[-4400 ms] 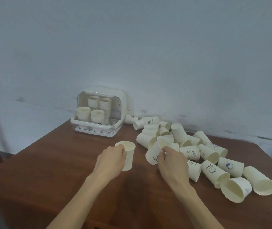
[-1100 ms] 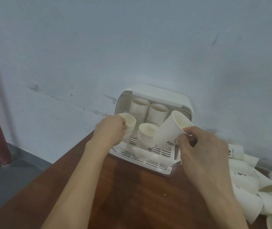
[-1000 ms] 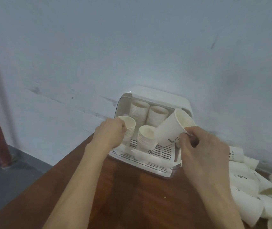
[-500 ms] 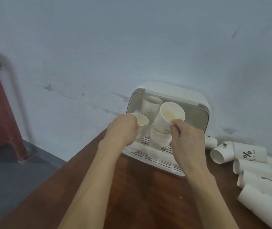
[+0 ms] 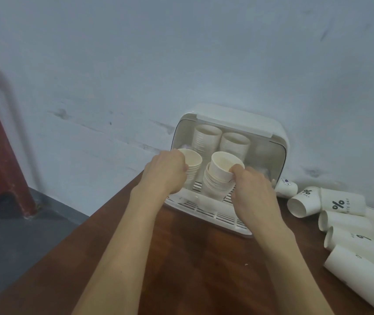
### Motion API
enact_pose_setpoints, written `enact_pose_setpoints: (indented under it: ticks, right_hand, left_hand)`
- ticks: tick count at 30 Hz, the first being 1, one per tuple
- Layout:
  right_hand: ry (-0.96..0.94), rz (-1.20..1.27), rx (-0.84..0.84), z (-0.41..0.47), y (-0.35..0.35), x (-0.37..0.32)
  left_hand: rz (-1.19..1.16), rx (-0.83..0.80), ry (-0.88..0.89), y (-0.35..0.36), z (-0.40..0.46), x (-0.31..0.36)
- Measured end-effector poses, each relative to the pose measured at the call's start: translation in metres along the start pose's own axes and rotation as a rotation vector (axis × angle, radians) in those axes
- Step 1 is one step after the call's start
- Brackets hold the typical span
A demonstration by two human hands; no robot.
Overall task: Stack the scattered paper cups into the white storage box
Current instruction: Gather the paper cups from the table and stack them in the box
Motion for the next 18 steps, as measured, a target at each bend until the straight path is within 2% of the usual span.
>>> enact_pose_setpoints:
  ticks: [7, 12, 15, 18]
  right_hand:
    - [-0.043, -0.008, -0.004, -0.005, 0.018, -0.004]
    - [-0.006, 0.120, 0.057, -0.012, 0.011, -0.004]
    - [0.037, 0.245, 0.137, -0.024, -0.013, 0.001]
    - [0.080, 0.288, 0.130, -0.039, -0.030, 0.012]
  left_hand:
    - [0.000, -0.005, -0.013, -0.003, -0.002, -0.002]
    - [-0.013, -0.007, -0.020, -0.013, -0.008, 0.000]
    - [-0.042, 0.095, -0.032, -0.028, -0.013, 0.004]
    - [-0.100, 0.210, -0.013, -0.043, -0.029, 0.020]
Point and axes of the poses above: each hand's wrist, its own z-axis towards the middle knuckle, its own y-axis out of the palm, x = y × z, the point moved 4 cm from there along z, towards the middle knuckle, and after that the axes turned 12 degrees about x, right-handed, at the moved point
